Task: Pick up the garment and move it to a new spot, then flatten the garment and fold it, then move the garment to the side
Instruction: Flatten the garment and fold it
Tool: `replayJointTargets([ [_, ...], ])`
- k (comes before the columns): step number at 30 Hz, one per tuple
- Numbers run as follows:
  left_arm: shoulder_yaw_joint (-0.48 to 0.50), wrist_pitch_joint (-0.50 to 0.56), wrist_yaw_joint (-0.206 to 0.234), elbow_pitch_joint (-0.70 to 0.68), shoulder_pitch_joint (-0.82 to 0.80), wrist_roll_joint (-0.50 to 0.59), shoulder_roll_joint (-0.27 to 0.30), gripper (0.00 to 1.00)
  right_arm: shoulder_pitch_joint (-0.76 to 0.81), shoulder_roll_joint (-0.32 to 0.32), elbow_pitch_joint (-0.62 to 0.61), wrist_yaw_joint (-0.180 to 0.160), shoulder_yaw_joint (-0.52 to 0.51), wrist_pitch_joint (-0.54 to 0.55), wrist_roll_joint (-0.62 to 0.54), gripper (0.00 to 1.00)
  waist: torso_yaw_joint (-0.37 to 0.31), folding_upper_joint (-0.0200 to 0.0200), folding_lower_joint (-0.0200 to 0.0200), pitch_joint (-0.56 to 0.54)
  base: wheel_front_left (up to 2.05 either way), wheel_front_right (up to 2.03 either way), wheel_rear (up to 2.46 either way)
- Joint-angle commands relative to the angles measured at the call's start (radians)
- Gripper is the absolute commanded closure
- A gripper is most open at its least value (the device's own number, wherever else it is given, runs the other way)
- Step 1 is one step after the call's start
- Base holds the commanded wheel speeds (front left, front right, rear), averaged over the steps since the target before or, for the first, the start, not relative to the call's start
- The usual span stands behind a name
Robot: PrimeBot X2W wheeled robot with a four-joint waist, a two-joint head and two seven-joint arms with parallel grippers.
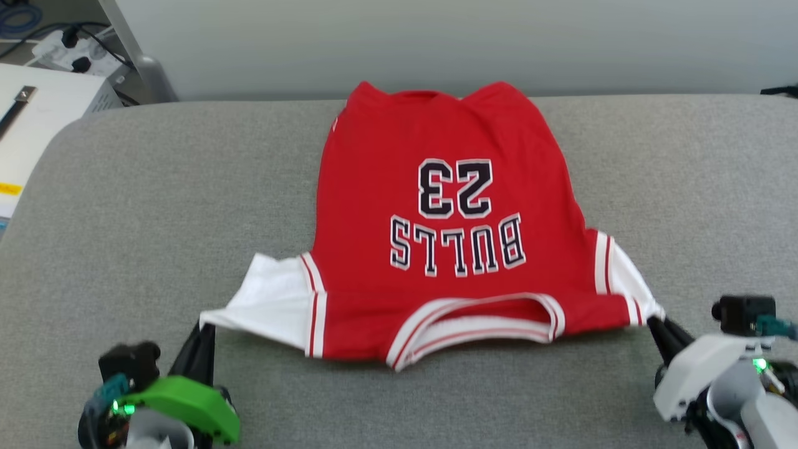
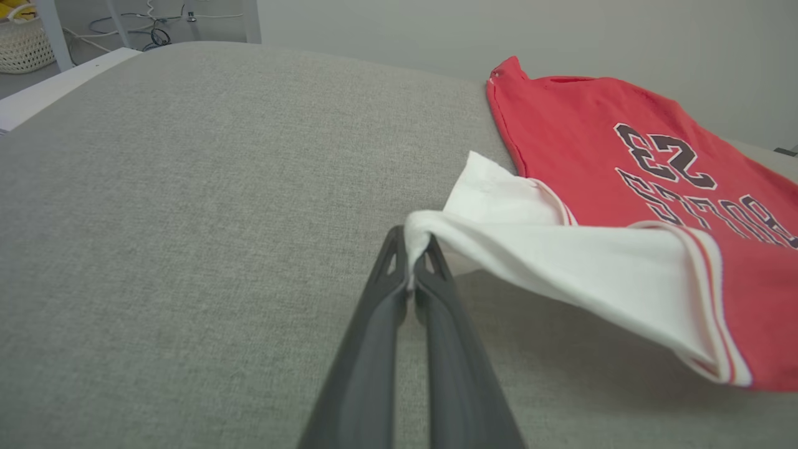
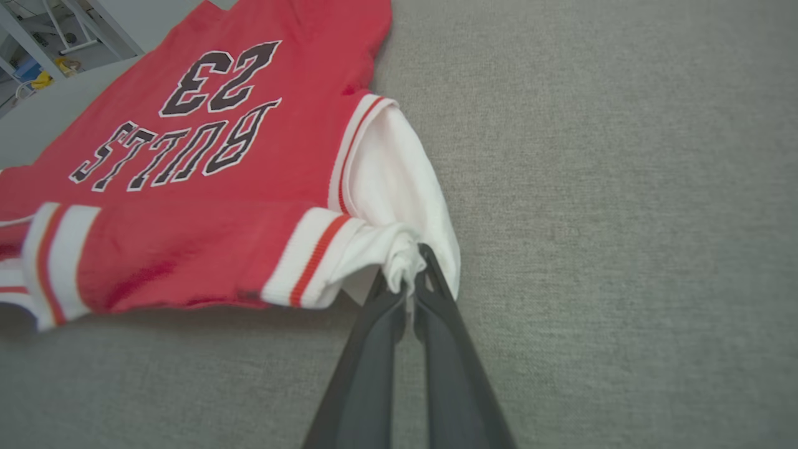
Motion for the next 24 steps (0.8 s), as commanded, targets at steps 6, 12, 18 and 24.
replayJointTargets([
  [6, 0.015, 0.027, 0.060, -0.111, 0.184, -0.020, -0.001, 1.00, 0.261, 0.068, -0.220, -0.002, -0.140, 0.122, -0.102, 1.00, 0.008, 0.0000, 0.0001, -0.055, 0.00, 0.00, 0.00],
  [12, 0.013, 0.040, 0.092, -0.175, 0.294, -0.032, -0.011, 1.00, 0.461, 0.161, -0.385, -0.002, -0.221, 0.259, -0.194, 1.00, 0.014, 0.0000, 0.0001, -0.060, 0.00, 0.00, 0.00],
  [18, -0.013, 0.041, 0.100, -0.211, 0.302, -0.017, -0.022, 1.00, 0.506, 0.210, -0.446, -0.002, -0.243, 0.285, -0.215, 0.00, 0.023, 0.0000, 0.0001, -0.034, 0.00, 0.00, 0.00],
  [24, -0.045, 0.024, 0.096, -0.239, 0.261, 0.010, -0.047, 1.00, 0.450, 0.224, -0.514, -0.002, -0.281, 0.187, -0.244, 0.00, 0.046, 0.0000, 0.0001, 0.005, 0.00, 0.00, 0.00],
])
